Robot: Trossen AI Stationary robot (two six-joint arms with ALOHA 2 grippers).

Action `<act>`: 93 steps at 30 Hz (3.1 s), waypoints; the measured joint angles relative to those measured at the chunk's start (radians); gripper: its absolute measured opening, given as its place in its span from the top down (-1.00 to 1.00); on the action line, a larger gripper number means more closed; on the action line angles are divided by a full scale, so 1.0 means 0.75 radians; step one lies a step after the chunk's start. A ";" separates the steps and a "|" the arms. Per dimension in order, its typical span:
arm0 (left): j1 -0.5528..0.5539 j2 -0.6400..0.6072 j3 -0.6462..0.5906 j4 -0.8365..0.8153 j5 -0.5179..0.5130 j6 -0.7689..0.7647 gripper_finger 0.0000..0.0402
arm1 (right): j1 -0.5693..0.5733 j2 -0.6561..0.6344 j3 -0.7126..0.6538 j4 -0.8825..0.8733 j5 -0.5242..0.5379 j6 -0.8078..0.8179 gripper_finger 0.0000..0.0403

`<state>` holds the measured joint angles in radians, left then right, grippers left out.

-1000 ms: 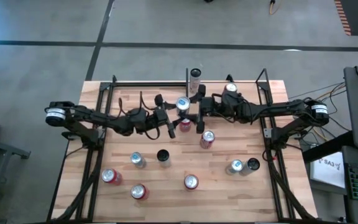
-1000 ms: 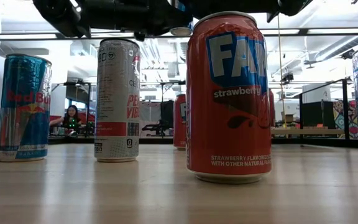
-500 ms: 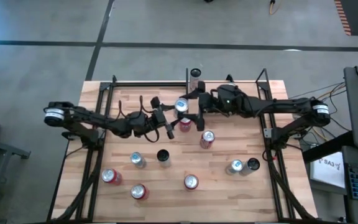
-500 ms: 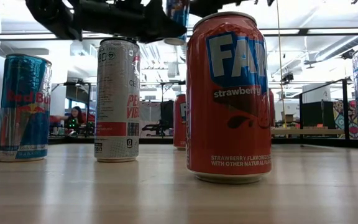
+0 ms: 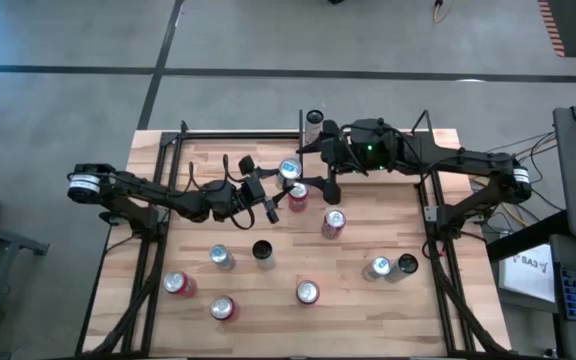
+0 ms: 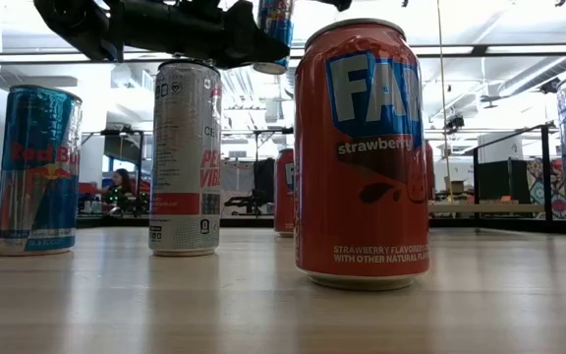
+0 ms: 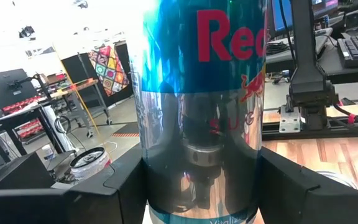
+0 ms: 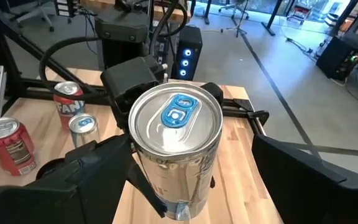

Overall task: Place canned beverage on shelf
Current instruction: Put the top blue soda can on the shelf

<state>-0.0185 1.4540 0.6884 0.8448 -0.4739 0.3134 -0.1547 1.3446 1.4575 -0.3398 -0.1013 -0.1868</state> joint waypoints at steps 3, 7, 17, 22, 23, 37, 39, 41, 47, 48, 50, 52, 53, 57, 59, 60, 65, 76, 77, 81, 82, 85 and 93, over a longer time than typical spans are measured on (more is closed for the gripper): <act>0.001 0.000 0.004 0.001 -0.020 0.001 -0.06 | 0.000 0.002 0.001 -0.001 0.000 -0.010 -0.61; 0.002 -0.001 0.004 0.034 -0.021 0.000 -0.06 | 0.000 0.002 0.001 0.008 0.000 -0.013 -0.61; 0.014 -0.002 0.006 0.063 -0.021 -0.001 -0.06 | 0.003 0.104 0.017 0.122 -0.004 -0.074 -0.59; 0.014 -0.002 0.006 0.058 -0.031 -0.002 -0.06 | 0.003 0.150 0.078 0.134 -0.003 -0.082 -0.54; 0.014 -0.002 0.006 0.056 -0.035 -0.002 -0.06 | 0.002 0.154 0.086 0.137 -0.003 -0.082 -0.52; 0.013 -0.002 0.006 0.050 -0.043 -0.008 -0.25 | -0.001 0.165 0.104 0.114 -0.001 -0.047 -0.09; 0.013 -0.002 0.007 0.049 -0.043 0.001 -0.34 | -0.002 0.162 0.104 0.108 0.005 -0.027 -0.09; 0.011 -0.002 0.008 0.056 -0.044 0.002 -0.42 | -0.008 0.151 0.104 0.088 0.005 -0.026 -0.09; 0.005 -0.009 0.009 0.056 -0.044 0.001 -0.54 | -0.048 0.119 0.157 -0.050 0.003 -0.027 -0.09; 0.004 -0.015 0.009 0.056 -0.044 0.001 -0.54 | -0.056 0.114 0.167 -0.073 0.004 -0.030 -0.09; 0.002 -0.026 0.009 0.057 -0.044 0.001 -0.54 | -0.075 0.105 0.175 -0.121 0.005 -0.031 -0.09; 0.001 -0.041 0.009 0.050 -0.044 0.001 -0.54 | -0.093 0.093 0.178 -0.155 0.004 -0.032 -0.09; 0.000 -0.047 0.009 0.050 -0.044 0.001 -0.54 | -0.103 0.085 0.179 -0.169 0.004 -0.031 -0.09; -0.001 -0.086 0.009 0.034 -0.044 0.001 -0.54 | -0.149 0.045 0.179 -0.242 0.000 -0.031 -0.09; -0.002 -0.108 0.009 0.020 -0.044 0.000 -0.54 | -0.168 0.029 0.179 -0.276 0.001 -0.030 -0.09; -0.004 -0.118 0.009 0.010 -0.044 0.000 -0.54 | -0.176 0.021 0.179 -0.289 0.005 -0.028 -0.09; -0.010 -0.167 0.009 -0.027 -0.044 0.000 -0.55 | -0.207 -0.019 0.177 -0.344 0.003 -0.020 -0.09; -0.025 -0.267 0.007 -0.144 -0.044 -0.001 -0.55 | -0.217 -0.152 0.049 -0.368 0.031 0.019 -0.09; -0.027 -0.273 0.007 -0.145 -0.044 -0.001 -0.55 | -0.218 -0.169 0.027 -0.367 0.044 0.025 -0.09; -0.033 -0.288 0.007 -0.150 -0.043 -0.001 -0.55 | -0.226 -0.248 -0.062 -0.353 0.080 0.052 -0.09; -0.033 -0.291 0.007 -0.152 -0.043 -0.001 -0.55 | -0.229 -0.270 -0.086 -0.342 0.081 0.060 -0.09; -0.033 -0.300 0.007 -0.152 -0.044 0.000 -0.55 | -0.240 -0.335 -0.158 -0.312 0.094 0.087 -0.09; -0.032 -0.306 0.007 -0.152 -0.043 0.004 -0.55 | -0.293 -0.515 -0.343 -0.258 0.154 0.148 -0.09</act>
<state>-0.0426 1.2247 0.6933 0.7310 -0.5065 0.3164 -0.3745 0.9583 1.2000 -0.5329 0.0139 -0.0755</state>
